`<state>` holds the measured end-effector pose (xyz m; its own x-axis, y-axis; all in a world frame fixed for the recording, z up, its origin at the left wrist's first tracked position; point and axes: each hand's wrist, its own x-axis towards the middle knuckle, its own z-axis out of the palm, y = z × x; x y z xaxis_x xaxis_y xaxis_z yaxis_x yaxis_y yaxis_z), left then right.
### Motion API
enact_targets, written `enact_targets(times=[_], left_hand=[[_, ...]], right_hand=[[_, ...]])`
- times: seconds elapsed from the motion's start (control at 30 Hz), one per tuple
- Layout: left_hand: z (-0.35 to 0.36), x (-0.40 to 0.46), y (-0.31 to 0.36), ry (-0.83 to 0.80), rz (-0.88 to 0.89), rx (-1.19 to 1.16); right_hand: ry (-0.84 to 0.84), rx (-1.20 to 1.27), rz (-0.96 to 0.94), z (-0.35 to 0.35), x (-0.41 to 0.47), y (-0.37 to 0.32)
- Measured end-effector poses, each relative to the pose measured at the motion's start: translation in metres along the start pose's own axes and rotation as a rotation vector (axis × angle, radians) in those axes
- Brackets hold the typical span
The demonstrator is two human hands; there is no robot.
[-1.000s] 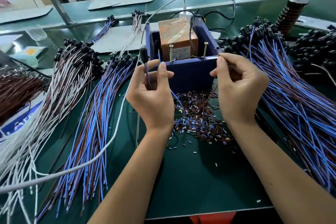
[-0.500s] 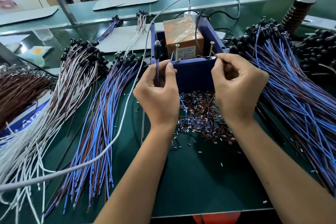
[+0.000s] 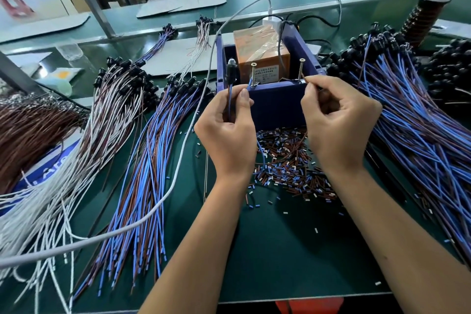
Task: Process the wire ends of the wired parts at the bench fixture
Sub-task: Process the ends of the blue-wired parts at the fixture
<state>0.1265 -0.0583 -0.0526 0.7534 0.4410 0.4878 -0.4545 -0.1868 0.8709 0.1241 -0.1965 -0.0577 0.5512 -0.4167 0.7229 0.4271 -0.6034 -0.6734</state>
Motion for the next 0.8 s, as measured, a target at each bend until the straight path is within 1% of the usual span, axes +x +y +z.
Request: enact_targets(times=[0.27,0.57,0.63,0.73,0.8], left_hand=[[-0.001,-0.001,-0.001,0.019,0.023,0.05],[-0.001,-0.001,-0.001,0.016,0.022,0.043],[-0.003,-0.003,0.001,0.07,0.026,0.024],[-0.005,-0.005,0.007,0.169,0.083,0.014],[-0.002,-0.008,0.014,0.169,0.091,-0.014]], right_hand=[[0.002,-0.042,-0.022,-0.001,0.0,0.001],[0.003,-0.043,-0.026,-0.001,0.0,0.001],[-0.002,-0.008,0.008,-0.002,0.0,0.0],[-0.003,0.027,0.061,-0.002,-0.002,-0.002],[0.0,0.019,0.075,-0.006,0.0,-0.002]])
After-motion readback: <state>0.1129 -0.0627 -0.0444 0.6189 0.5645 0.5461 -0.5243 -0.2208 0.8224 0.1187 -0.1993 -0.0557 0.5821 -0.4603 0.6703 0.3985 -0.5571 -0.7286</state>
